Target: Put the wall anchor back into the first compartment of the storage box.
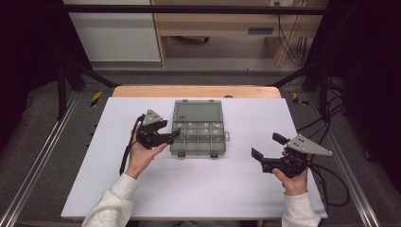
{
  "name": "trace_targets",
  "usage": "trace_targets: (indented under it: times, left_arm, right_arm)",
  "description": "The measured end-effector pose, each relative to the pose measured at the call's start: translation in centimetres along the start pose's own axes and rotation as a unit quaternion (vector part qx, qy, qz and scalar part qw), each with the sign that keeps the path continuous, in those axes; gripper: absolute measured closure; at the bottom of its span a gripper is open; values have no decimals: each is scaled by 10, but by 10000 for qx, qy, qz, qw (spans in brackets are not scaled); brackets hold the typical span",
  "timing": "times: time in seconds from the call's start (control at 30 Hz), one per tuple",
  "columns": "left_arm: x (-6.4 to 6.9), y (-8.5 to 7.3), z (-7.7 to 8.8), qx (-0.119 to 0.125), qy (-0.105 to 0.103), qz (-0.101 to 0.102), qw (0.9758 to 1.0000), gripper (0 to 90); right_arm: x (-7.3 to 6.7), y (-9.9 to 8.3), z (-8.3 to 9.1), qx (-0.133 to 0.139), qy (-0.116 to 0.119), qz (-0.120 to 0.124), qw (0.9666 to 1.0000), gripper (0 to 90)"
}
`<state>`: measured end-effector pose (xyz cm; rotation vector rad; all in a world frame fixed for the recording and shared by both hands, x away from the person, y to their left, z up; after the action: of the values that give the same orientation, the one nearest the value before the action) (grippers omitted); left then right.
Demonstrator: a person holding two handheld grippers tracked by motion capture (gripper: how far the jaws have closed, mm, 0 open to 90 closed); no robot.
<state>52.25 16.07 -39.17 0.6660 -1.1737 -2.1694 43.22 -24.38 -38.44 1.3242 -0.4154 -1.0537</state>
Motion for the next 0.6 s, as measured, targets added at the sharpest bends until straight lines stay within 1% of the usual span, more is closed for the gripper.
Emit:
trace_targets:
  times: [0.1,0.17,0.23,0.3,0.4,0.47,0.6]
  left_arm:
    - [0,-1,12,128,-78,14,9999,215]
    - [-1,-3,22,195,-85,-38,9998,172]
    - [-1,-6,33,284,-102,-41,9995,156]
    - [-1,-8,41,311,-64,-79,9995,140]
    - [-1,-14,55,307,-14,-76,9995,119]
    - [-2,-20,64,356,48,-18,9994,105]
    - [-5,-32,75,330,124,15,9994,97]
  right_arm:
    - [0,0,1,10,1,2,10000,20]
    - [1,0,2,31,2,-2,10000,20]
    - [1,1,2,35,5,-5,10000,20]
    - [2,0,2,34,-1,-7,10000,20]
    - [2,0,3,27,3,0,10000,19]
    - [2,0,3,23,-6,-15,10000,19]
    - [2,0,3,27,-14,-22,10000,19]
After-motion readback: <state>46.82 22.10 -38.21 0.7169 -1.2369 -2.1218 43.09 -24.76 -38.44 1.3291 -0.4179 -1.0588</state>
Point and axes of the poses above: each handheld gripper's, and its own axes: z roughly backward along the jaws, y roughly out of its top, x roughly to its right, the point moved 1 cm from there along -z, roughly forward along the jaws, and after that the axes turned 13 degrees about -z, right-handed, at the moved point
